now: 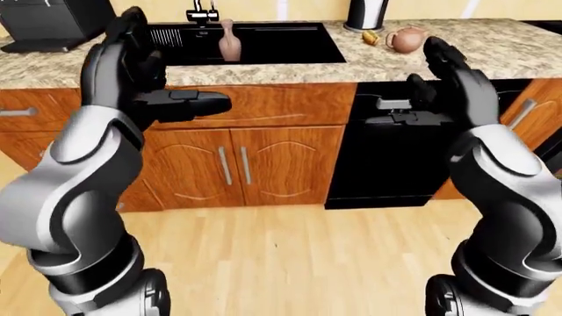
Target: Turn the sink spout to the right.
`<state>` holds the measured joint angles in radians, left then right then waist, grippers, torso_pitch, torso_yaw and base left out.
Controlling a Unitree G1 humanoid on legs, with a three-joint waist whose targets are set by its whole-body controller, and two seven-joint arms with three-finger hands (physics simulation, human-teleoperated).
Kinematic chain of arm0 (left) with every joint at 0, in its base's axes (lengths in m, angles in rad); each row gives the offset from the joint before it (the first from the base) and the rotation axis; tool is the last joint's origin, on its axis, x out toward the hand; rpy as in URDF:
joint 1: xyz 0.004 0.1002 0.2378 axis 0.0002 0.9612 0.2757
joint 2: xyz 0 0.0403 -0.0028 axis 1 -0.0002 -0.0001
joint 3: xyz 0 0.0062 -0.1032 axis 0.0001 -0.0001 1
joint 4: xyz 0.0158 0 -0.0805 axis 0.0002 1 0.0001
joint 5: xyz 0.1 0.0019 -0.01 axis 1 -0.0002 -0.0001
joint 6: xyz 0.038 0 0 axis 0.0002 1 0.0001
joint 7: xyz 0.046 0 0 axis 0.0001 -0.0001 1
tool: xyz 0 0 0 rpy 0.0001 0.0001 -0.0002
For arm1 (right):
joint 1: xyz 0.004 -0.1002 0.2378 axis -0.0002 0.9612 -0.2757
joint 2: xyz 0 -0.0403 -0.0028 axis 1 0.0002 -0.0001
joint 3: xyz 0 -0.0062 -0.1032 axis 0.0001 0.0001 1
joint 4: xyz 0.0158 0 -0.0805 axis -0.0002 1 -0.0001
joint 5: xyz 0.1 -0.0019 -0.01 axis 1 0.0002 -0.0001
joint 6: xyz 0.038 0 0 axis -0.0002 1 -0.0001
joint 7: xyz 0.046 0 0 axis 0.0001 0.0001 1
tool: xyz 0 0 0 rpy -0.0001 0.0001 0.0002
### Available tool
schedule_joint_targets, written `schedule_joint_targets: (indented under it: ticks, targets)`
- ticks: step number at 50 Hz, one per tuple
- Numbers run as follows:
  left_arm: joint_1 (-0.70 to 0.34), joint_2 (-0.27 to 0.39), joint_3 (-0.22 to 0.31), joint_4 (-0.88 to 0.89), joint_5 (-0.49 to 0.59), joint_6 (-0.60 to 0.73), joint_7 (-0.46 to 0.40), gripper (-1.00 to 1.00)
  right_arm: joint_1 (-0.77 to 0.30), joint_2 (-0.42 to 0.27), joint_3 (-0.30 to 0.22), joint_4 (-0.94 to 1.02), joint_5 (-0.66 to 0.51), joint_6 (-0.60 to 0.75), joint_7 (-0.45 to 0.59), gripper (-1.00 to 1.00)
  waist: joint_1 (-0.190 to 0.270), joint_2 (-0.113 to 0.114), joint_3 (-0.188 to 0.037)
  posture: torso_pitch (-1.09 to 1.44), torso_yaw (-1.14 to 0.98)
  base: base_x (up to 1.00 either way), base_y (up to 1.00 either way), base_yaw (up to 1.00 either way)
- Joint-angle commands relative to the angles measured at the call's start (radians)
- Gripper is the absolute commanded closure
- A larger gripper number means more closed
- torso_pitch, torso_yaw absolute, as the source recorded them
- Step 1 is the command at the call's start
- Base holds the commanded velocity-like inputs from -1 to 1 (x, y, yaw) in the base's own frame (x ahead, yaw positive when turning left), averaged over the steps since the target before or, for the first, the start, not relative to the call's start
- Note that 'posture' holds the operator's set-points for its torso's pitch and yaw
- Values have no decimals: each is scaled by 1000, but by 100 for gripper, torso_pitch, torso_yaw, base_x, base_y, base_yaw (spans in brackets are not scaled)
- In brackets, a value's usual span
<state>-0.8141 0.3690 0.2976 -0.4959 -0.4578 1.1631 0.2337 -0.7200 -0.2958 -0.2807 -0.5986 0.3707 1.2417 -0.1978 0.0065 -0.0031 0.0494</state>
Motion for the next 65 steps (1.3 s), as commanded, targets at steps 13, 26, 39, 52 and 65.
schedule_joint_targets:
  ticks: [13, 26, 39, 52, 65]
  targets:
    - [-228, 163, -3, 53, -189, 34, 131, -100, -302, -104, -61, 2, 156, 174, -113, -100, 1, 3, -9, 0, 0, 0, 0, 0]
    - [-199, 175, 15, 47, -279, 12, 168, -100, -287, -138, -61, 5, 243, 128, -176, -100, -2, 11, -32, 0, 0, 0, 1, 0]
    - [-150, 176, -2, 28, -284, -15, 173, -100, -225, -153, -55, 9, 319, 79, -236, -100, -4, 22, -24, 0, 0, 0, 11, 0]
    - [-154, 171, 4, 41, -283, -14, 170, -100, -210, -178, -46, 20, 377, 53, -278, -100, -2, -8, -14, 0, 0, 0, 11, 0]
    - [-149, 171, 5, 33, -288, -12, 173, -100, -208, -187, -43, 19, 414, 48, -306, -100, -11, 23, -21, 0, 0, 0, 11, 0]
